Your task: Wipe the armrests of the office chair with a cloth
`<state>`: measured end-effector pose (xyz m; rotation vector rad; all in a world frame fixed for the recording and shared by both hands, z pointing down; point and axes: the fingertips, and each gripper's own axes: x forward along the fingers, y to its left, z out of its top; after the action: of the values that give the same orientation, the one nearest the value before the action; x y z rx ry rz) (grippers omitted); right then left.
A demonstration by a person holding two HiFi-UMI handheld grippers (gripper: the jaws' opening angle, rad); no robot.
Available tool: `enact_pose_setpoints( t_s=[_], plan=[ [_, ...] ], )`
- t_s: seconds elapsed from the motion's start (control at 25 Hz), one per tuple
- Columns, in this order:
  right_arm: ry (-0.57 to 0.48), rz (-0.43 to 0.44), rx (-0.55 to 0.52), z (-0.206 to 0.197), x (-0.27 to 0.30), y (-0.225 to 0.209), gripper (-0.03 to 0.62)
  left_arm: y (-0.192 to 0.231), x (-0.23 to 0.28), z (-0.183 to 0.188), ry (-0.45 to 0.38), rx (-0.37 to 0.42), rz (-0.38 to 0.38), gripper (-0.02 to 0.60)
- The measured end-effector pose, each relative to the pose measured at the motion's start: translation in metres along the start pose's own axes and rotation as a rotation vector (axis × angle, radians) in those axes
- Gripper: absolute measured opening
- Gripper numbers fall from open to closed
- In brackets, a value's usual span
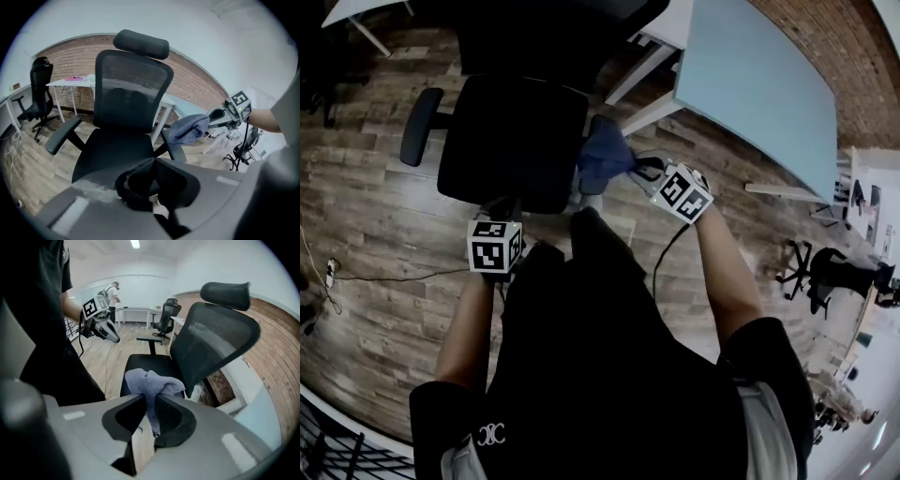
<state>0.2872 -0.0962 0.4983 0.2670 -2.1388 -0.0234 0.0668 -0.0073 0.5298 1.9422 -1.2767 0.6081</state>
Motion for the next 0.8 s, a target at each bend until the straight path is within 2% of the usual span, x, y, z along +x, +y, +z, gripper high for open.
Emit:
enact_pose_setpoints(
  t_s=[0.2,0.4,0.6,0.68,0.8],
  plan=[
    [-0.012,-0.144,0.226,-0.073,-0.047,0.018,0.066,-0.043,0.019,0.018,0.040,0.119,-0.082,0.006],
    [-0.010,-0.198,0.359,-0.141,-0.074,0.030,0.066,-0.080,0.036,0.029,0.078,0.194,-0.099,0.006],
    [-0.071,-0.198,0.386,-0.183,-0.069,0.028,0.066,-0.120,0.064,0.034,0.135,0.247,-0.082,0.006],
    [-0.116,-0.188,0.372,-0.188,-0.055,0.022,0.066,-0.130,0.072,0.042,0.161,0.278,-0.060,0.006],
    [-0.179,-0.181,0.323,-0.193,-0.027,0.007,0.066,-0.147,0.083,0.061,0.150,0.309,-0.019,0.006]
  ],
)
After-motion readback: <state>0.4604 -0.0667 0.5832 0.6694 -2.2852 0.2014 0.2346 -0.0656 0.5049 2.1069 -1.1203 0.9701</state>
